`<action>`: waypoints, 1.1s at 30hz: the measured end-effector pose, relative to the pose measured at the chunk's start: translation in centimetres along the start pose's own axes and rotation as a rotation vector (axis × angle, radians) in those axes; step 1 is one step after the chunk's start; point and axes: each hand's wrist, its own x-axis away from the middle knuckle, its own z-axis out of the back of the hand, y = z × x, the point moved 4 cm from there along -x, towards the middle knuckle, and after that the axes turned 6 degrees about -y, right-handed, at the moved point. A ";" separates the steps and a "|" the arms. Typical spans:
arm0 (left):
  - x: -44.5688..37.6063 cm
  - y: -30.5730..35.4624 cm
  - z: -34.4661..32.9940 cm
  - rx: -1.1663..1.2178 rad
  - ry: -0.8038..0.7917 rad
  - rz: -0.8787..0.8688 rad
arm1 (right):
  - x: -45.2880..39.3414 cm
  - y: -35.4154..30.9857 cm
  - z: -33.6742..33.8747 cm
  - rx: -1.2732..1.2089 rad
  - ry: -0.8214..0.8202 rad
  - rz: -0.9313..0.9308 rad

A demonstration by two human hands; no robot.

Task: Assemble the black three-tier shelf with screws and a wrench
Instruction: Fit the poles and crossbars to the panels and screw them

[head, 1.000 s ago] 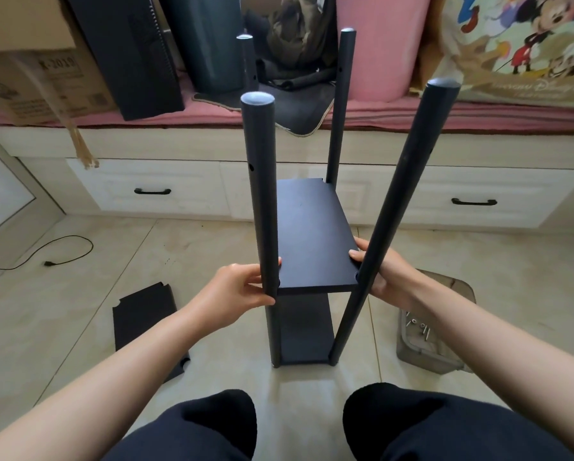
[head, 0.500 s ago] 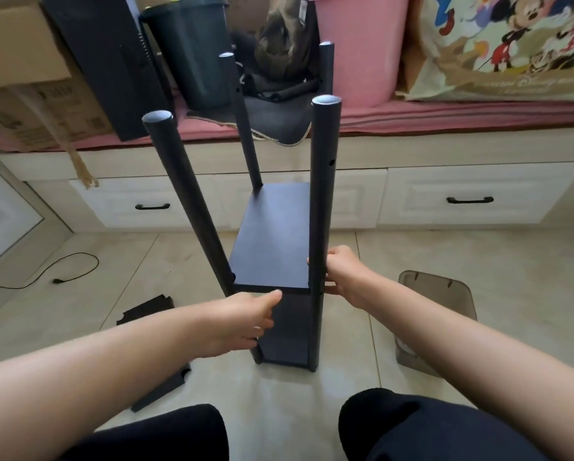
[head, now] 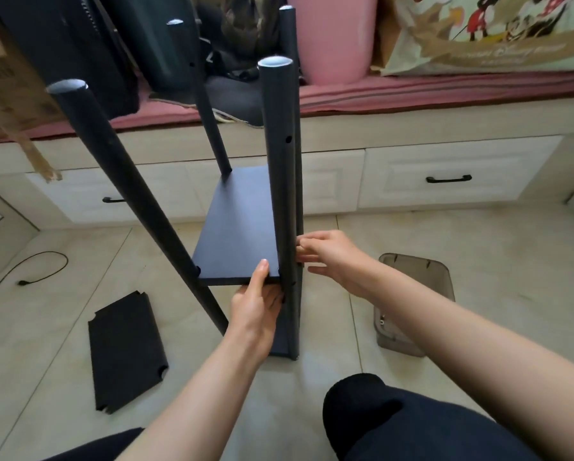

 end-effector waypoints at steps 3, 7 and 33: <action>-0.2 -0.1 0.1 -0.011 -0.005 -0.007 | 0.5 2.8 2.9 0.057 0.022 -0.029; 0.0 -0.1 0.0 -0.017 -0.015 -0.015 | 1.3 9.2 7.5 0.396 0.152 -0.145; -0.1 -0.4 0.3 -0.020 -0.017 -0.026 | 1.2 19.4 3.7 0.954 -0.201 -0.022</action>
